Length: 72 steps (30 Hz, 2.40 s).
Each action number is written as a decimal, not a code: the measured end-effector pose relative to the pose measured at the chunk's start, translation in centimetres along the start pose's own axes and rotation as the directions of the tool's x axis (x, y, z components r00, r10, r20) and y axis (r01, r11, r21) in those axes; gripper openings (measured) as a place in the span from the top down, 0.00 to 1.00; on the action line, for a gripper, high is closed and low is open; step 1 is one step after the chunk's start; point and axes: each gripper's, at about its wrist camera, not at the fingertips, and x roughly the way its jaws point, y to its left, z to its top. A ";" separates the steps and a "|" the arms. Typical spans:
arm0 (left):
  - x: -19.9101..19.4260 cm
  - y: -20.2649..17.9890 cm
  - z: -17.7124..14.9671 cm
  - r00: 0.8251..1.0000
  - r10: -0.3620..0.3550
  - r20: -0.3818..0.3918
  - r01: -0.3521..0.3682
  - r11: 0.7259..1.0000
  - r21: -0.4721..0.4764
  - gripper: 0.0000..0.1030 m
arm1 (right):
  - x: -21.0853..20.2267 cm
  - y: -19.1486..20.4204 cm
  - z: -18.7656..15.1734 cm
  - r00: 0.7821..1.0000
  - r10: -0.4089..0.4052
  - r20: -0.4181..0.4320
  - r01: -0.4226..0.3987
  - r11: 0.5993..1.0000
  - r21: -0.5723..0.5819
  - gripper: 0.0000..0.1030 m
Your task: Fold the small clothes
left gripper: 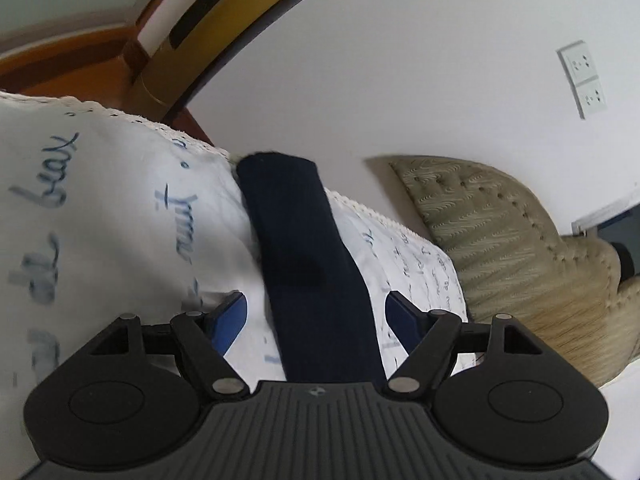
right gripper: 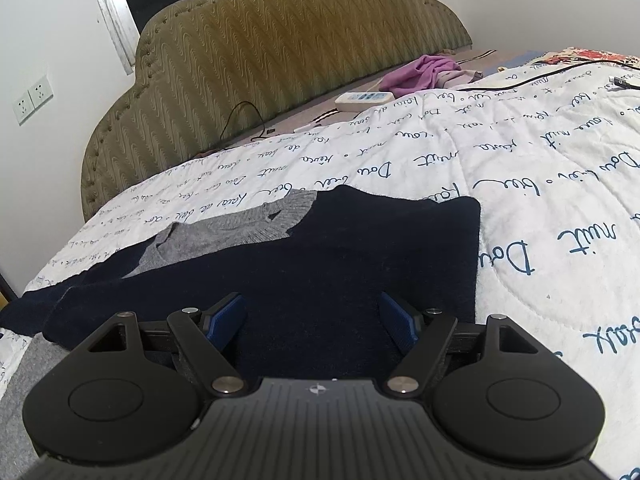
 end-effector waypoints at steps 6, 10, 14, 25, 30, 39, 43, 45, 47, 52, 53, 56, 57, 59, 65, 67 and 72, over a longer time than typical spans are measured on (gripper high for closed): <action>2.1 -0.6 1.0 0.999 0.023 0.046 -0.026 0.998 0.062 0.71 | 0.0 0.1 0.0 1.000 -0.005 -0.001 0.005 1.000 -0.006 0.27; 2.2 -0.8 0.6 0.995 0.076 0.060 -0.082 0.992 0.098 0.95 | 0.1 0.1 0.0 1.000 -0.003 0.000 0.003 1.000 -0.003 0.26; 1.4 -2.2 -0.3 0.990 0.083 0.113 -0.102 0.978 0.181 0.97 | 0.1 0.0 0.0 1.000 0.005 0.002 -0.005 1.000 0.005 0.26; -5.9 -17.0 -21.9 0.913 -0.313 -0.261 0.407 0.653 0.639 0.97 | -0.1 -0.7 0.0 1.000 0.026 0.014 -0.027 0.999 0.040 0.26; -5.8 -16.7 -37.9 0.735 -0.073 -0.674 0.635 0.424 0.646 0.96 | -0.3 -1.3 0.0 0.999 0.045 0.022 -0.047 0.996 0.070 0.26; -12.6 -14.5 -38.8 0.741 -0.176 -0.648 0.671 0.150 0.726 0.08 | -0.3 -1.6 0.0 0.998 0.063 0.029 -0.065 0.993 0.099 0.26; -11.5 -13.6 -36.2 0.716 -0.201 -0.669 0.695 0.299 0.654 0.08 | -0.3 -1.3 0.0 0.998 0.050 0.025 -0.052 0.995 0.082 0.26; -10.6 -12.2 -34.6 0.743 -0.202 -0.638 0.651 0.437 0.620 0.08 | -0.2 -0.7 0.1 0.999 0.029 0.014 -0.029 0.998 0.053 0.26; -8.9 -10.9 -33.1 0.758 -0.202 -0.621 0.604 0.576 0.550 0.08 | 0.0 1.4 0.6 0.998 -0.057 -0.023 0.056 0.997 -0.047 0.23; -6.3 -7.8 -29.5 0.774 -0.273 -0.572 0.543 0.751 0.377 0.08 | -2.9 10.9 0.6 0.995 0.075 0.060 -0.050 0.940 -0.339 0.21; -6.0 -7.5 -29.2 0.766 -0.290 -0.574 0.552 0.755 0.355 0.08 | -3.1 13.3 -0.2 0.994 0.094 0.052 -0.060 0.887 -0.457 0.22; -6.1 -7.2 -29.6 0.756 -0.313 -0.575 0.592 0.703 0.395 0.08 | -2.1 18.3 -3.4 0.997 0.077 0.016 -0.041 0.680 -0.732 0.28; -6.2 -7.2 -29.9 0.759 -0.310 -0.572 0.595 0.689 0.415 0.08 | -1.5 19.1 -4.3 0.998 0.059 0.000 -0.037 0.625 -0.779 0.32; -6.3 -7.3 -30.2 0.763 -0.305 -0.570 0.592 0.685 0.426 0.08 | -0.5 20.0 -5.8 0.999 0.028 -0.017 -0.030 0.543 -0.839 0.40; -6.3 -6.4 -29.8 0.752 -0.329 -0.572 0.603 0.694 0.394 0.08 | 0.8 21.2 -6.3 1.000 -0.020 -0.009 0.003 0.526 -0.851 0.46; -6.2 -6.3 -29.9 0.750 -0.332 -0.572 0.605 0.694 0.390 0.07 | 1.2 21.3 -5.9 0.999 -0.032 -0.008 0.011 0.558 -0.830 0.46; -6.3 -6.2 -29.8 0.748 -0.336 -0.573 0.607 0.694 0.386 0.07 | 1.7 20.3 -3.7 0.996 -0.001 -0.086 -0.059 0.716 -0.695 0.48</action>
